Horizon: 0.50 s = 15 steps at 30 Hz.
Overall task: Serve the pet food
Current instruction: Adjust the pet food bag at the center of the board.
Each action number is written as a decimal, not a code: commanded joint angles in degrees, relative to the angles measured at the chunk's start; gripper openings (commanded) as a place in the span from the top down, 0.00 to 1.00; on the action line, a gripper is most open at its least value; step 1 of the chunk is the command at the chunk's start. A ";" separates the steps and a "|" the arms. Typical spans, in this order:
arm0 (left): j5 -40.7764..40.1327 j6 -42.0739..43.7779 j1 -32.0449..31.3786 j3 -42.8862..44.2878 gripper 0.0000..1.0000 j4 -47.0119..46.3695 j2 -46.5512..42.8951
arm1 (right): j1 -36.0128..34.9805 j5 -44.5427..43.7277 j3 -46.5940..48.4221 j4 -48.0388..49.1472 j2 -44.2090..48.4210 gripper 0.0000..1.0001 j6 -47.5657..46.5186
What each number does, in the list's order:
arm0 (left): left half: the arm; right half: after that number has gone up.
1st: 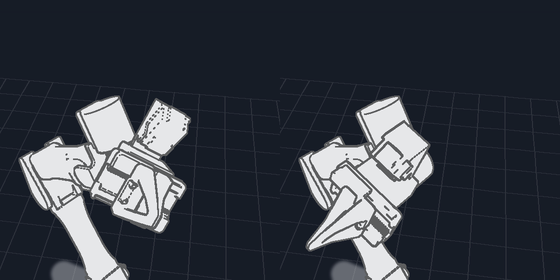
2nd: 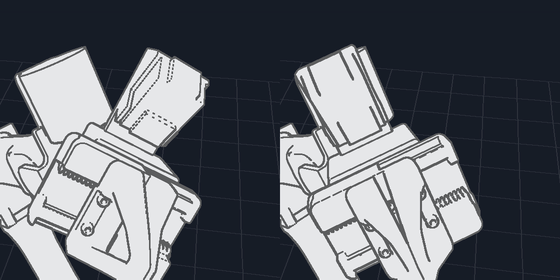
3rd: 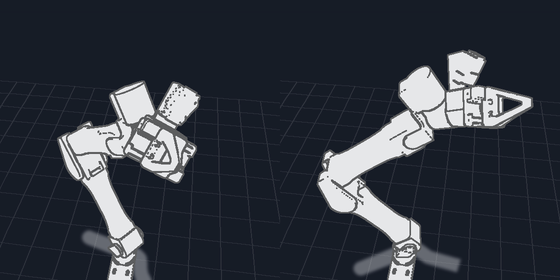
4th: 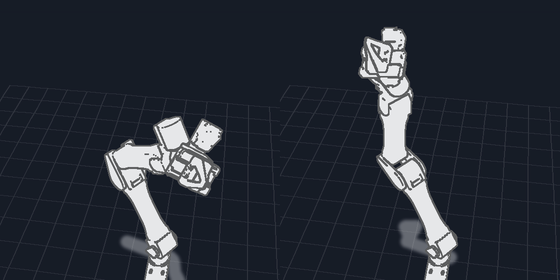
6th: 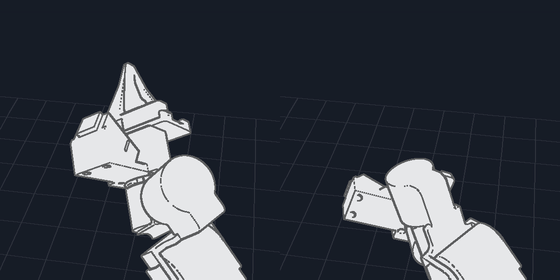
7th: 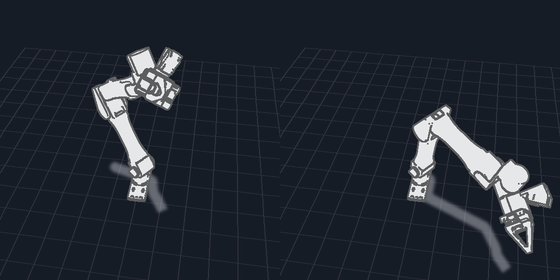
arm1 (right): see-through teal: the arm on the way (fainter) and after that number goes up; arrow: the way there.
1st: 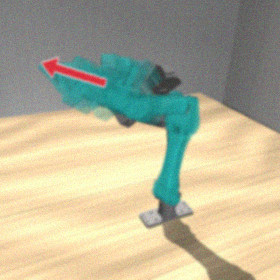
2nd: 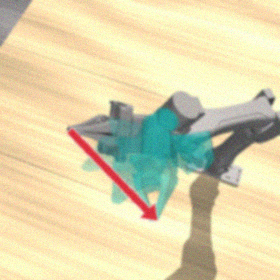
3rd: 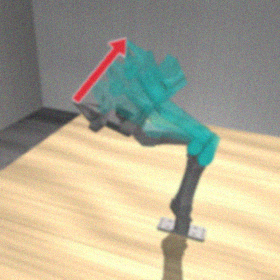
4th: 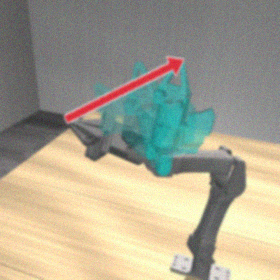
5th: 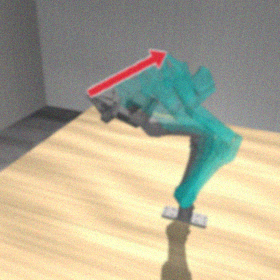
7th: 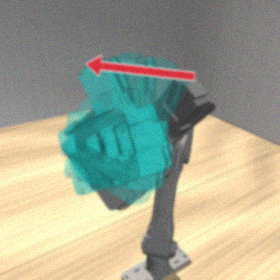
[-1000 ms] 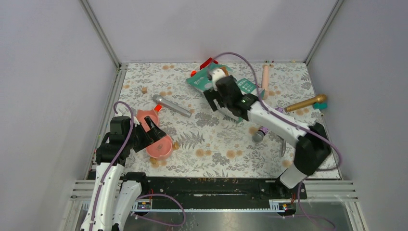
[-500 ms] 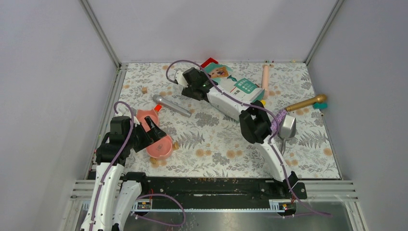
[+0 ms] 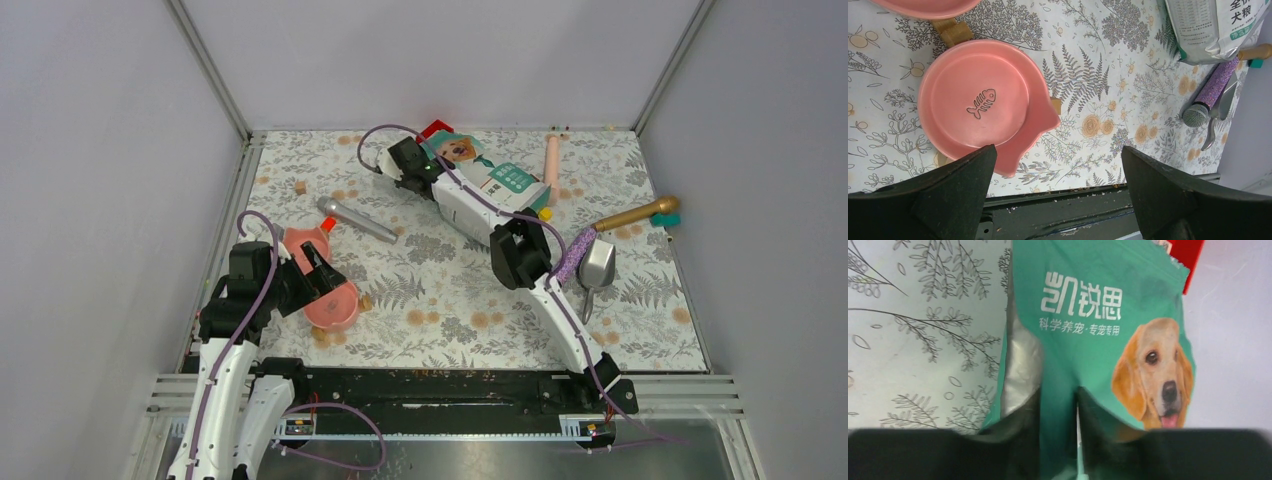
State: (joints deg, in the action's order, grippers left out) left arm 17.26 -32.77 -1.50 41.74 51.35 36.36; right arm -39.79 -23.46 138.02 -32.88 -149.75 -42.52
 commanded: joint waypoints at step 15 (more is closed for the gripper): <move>0.19 0.43 0.44 0.08 0.01 -2.85 -0.91 | -1.15 11.45 -22.94 13.93 30.63 1.00 28.85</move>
State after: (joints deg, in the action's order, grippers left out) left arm 17.30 -32.80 -1.39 41.74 51.35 35.94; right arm -38.37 -13.65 123.13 -30.17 -136.94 -24.51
